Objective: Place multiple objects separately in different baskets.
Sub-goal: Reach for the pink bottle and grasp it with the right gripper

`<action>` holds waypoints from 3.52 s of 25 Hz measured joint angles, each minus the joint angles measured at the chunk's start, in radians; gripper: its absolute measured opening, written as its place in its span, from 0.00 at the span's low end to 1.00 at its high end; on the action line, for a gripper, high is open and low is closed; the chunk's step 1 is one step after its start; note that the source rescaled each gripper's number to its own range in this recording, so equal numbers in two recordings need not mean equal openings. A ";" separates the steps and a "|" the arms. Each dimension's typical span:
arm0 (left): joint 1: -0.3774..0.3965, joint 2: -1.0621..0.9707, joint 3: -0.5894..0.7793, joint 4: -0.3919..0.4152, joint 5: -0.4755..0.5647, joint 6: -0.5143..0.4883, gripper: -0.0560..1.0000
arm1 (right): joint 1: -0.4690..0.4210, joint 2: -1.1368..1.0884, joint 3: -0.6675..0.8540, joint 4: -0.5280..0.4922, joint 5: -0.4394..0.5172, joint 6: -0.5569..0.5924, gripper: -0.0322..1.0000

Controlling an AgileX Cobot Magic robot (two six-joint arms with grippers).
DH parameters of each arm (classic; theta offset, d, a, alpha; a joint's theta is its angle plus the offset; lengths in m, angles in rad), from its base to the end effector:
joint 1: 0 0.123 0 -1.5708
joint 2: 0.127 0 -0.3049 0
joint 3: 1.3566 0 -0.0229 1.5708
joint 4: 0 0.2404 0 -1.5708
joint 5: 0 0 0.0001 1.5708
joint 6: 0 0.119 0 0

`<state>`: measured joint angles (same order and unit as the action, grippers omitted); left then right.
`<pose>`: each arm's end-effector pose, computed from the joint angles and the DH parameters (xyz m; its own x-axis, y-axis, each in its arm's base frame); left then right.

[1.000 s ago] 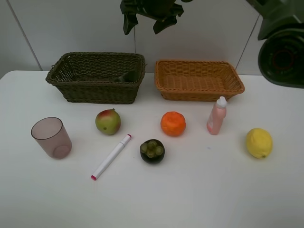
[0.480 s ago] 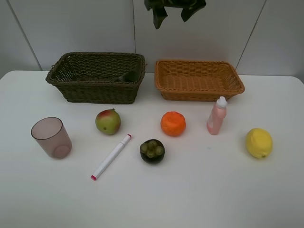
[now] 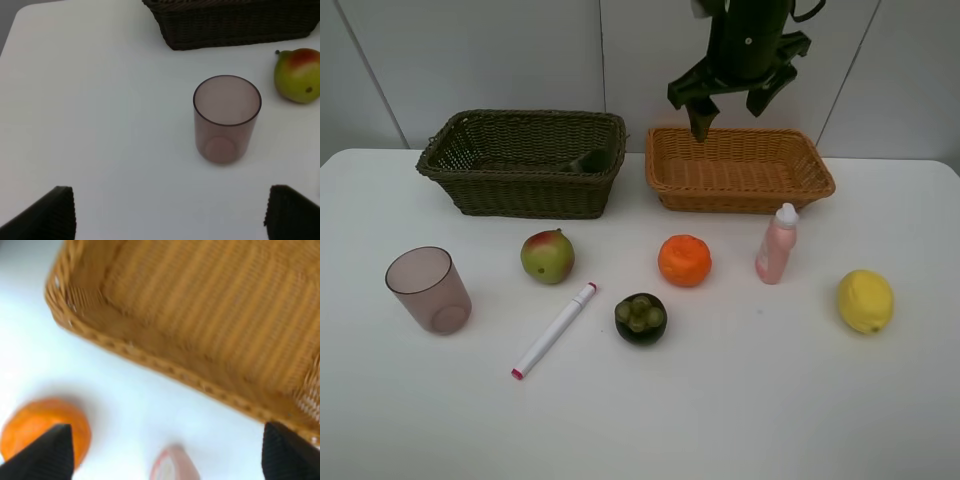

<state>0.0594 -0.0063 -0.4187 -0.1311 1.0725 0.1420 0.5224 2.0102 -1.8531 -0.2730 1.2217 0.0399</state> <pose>-0.0032 -0.0139 0.2349 -0.5228 0.0475 -0.8512 0.0799 0.9968 0.0066 0.3946 0.1924 0.2761 -0.8055 -0.5258 -0.2735 -0.4650 0.8468 -0.2583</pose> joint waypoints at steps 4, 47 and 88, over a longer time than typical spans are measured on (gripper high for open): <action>0.000 0.000 0.000 0.000 0.000 0.000 1.00 | 0.000 -0.026 0.081 0.000 0.001 0.042 0.69; 0.000 0.000 0.000 0.000 0.000 0.000 1.00 | -0.197 -0.090 0.650 0.109 -0.429 0.184 1.00; 0.000 0.000 0.000 0.000 0.000 0.000 1.00 | -0.197 -0.155 0.650 0.123 -0.422 0.285 0.03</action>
<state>0.0594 -0.0063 -0.4187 -0.1311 1.0725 0.1420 0.3251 1.8547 -1.2035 -0.1496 0.7993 0.3251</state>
